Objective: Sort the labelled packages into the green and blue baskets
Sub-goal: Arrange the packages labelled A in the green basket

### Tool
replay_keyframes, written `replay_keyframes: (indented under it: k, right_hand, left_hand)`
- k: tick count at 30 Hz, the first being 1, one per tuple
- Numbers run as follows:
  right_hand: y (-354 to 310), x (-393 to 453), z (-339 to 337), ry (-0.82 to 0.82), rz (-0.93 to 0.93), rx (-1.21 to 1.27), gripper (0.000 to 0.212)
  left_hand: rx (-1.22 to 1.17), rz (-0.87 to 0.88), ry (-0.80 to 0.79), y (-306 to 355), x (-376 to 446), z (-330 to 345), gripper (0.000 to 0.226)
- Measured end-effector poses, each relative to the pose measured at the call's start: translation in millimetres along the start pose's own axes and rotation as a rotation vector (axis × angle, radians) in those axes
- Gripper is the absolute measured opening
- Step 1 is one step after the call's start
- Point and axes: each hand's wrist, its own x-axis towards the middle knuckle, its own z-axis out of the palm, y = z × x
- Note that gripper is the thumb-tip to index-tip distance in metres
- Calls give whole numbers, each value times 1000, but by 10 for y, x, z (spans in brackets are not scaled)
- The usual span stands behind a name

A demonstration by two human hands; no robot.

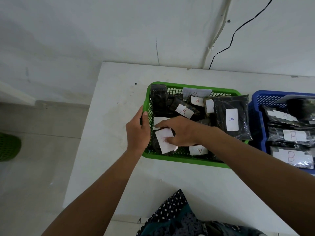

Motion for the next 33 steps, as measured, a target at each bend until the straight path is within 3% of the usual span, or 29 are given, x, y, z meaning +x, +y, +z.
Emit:
replay_keyframes:
  k: [3, 8, 12, 14, 16, 18, 21, 25, 29, 33]
  right_hand:
    - [-53, 10, -4, -13, 54, 135, 58]
    - [-35, 20, 1, 7, 121, 28, 53]
    - [-58, 12, -26, 26, 105, 391, 48]
    - [-71, 47, -120, 227, 124, 501, 34]
    - [-68, 157, -260, 598, 231, 447, 23]
    - [-111, 279, -419, 793, 291, 407, 40]
    - [-174, 454, -532, 684, 274, 439, 62]
    - [-191, 475, -480, 612, 246, 458, 41]
    - [-197, 399, -436, 561, 343, 752, 11]
    - [-318, 395, -465, 413, 532, 910, 28]
  left_hand:
    - [-4, -11, -6, -7, 7, 6, 37]
    - [-14, -42, -13, -17, 12, 16, 38]
    - [-18, -32, -4, -14, 9, 9, 36]
    - [-17, -38, -9, -25, 14, 17, 36]
    - [-13, -38, -19, -28, 16, 18, 36]
    - [-4, -24, -20, -27, 9, 14, 36]
    - [3, -15, -22, -27, 8, 19, 36]
    - [-4, -14, -12, -25, 3, 22, 34]
    - [-20, -14, -7, -28, 7, 31, 33]
    - [-21, -8, -9, -29, -2, 23, 34]
